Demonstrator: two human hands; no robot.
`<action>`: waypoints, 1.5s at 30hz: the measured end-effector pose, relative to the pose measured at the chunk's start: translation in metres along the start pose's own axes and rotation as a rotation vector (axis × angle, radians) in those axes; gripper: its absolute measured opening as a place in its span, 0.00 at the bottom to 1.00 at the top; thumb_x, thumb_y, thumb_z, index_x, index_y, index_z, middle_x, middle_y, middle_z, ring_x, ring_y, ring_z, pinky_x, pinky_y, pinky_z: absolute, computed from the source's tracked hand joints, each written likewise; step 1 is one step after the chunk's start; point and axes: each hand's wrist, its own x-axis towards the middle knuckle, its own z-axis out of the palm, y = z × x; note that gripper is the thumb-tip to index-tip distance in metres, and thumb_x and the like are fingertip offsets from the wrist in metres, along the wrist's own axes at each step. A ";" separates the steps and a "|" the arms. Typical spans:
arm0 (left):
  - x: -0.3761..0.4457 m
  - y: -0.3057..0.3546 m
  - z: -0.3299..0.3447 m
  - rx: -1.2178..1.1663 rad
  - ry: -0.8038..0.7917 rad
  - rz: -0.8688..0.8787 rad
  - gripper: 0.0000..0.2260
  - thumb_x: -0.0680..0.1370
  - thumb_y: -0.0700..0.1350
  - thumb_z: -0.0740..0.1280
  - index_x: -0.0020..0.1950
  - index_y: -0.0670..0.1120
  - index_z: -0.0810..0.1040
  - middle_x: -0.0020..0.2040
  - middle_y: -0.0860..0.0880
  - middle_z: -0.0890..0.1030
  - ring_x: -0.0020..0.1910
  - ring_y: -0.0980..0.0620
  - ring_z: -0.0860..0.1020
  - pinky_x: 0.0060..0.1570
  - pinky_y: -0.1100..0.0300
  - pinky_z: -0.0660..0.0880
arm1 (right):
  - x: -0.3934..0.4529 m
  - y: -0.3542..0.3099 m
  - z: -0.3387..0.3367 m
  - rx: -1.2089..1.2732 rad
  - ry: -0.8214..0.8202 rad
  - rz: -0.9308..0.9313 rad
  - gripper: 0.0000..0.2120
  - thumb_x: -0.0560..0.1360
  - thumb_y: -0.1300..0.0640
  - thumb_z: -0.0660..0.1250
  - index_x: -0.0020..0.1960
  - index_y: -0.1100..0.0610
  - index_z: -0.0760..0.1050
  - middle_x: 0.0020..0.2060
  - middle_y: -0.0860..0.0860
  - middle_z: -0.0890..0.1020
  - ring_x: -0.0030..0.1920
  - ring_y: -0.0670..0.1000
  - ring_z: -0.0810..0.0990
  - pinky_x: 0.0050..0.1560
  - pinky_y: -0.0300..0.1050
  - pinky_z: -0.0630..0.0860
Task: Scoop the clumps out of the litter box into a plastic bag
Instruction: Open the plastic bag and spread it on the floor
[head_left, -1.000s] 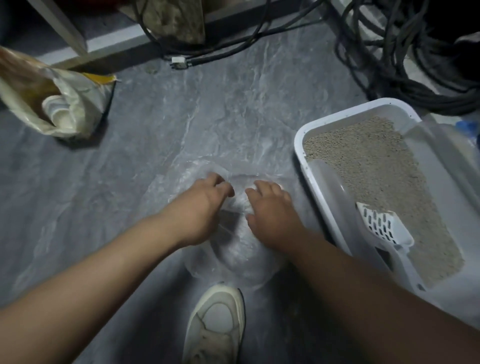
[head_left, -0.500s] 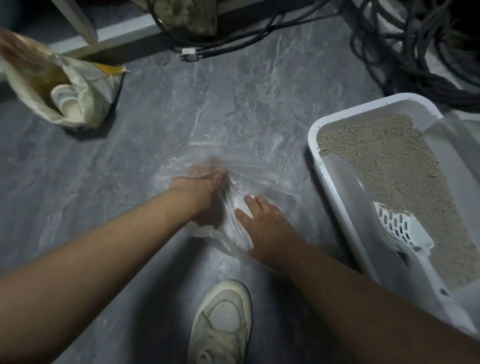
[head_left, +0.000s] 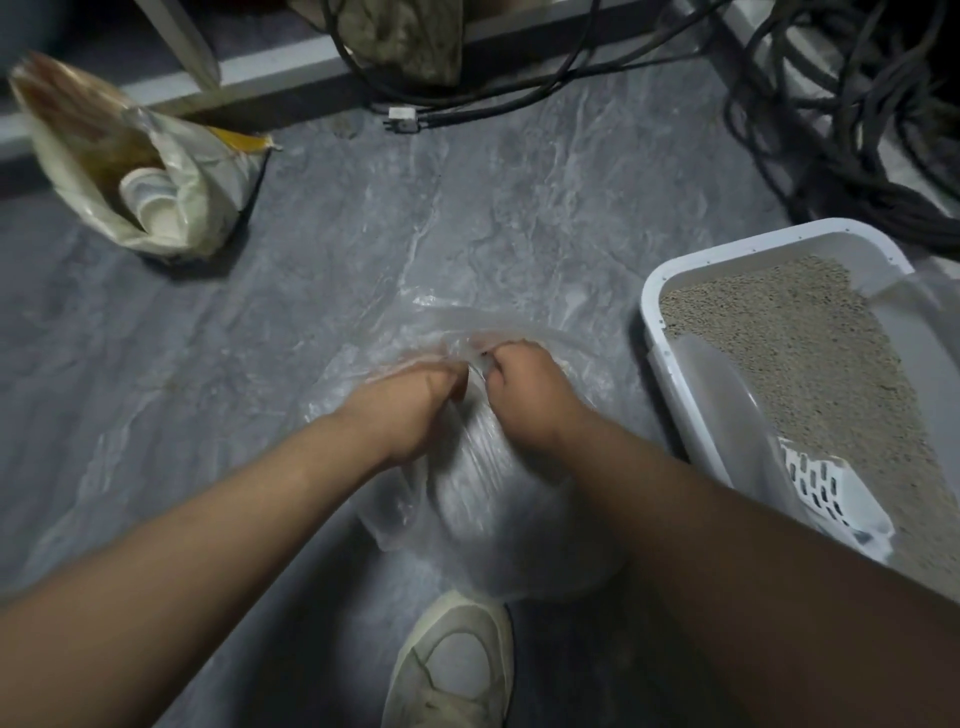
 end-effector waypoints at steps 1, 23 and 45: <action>-0.001 -0.003 0.002 0.007 -0.020 -0.005 0.16 0.72 0.41 0.70 0.58 0.51 0.75 0.56 0.50 0.77 0.57 0.45 0.77 0.51 0.55 0.75 | 0.005 -0.001 -0.001 0.018 -0.036 0.006 0.16 0.80 0.63 0.58 0.63 0.59 0.79 0.62 0.58 0.81 0.64 0.59 0.76 0.68 0.50 0.70; -0.039 -0.034 -0.015 0.028 -0.348 -0.254 0.49 0.70 0.57 0.79 0.82 0.54 0.53 0.79 0.49 0.63 0.76 0.45 0.67 0.72 0.54 0.67 | 0.036 -0.015 0.012 -0.075 -0.086 0.261 0.18 0.80 0.49 0.61 0.62 0.60 0.77 0.60 0.59 0.80 0.61 0.61 0.78 0.63 0.51 0.73; 0.020 0.016 0.003 0.103 -0.463 -0.138 0.42 0.78 0.52 0.74 0.83 0.44 0.52 0.79 0.45 0.66 0.75 0.46 0.68 0.69 0.58 0.64 | -0.065 -0.001 0.059 -0.379 -0.075 -0.030 0.25 0.68 0.52 0.70 0.63 0.53 0.70 0.65 0.55 0.70 0.64 0.58 0.68 0.61 0.52 0.68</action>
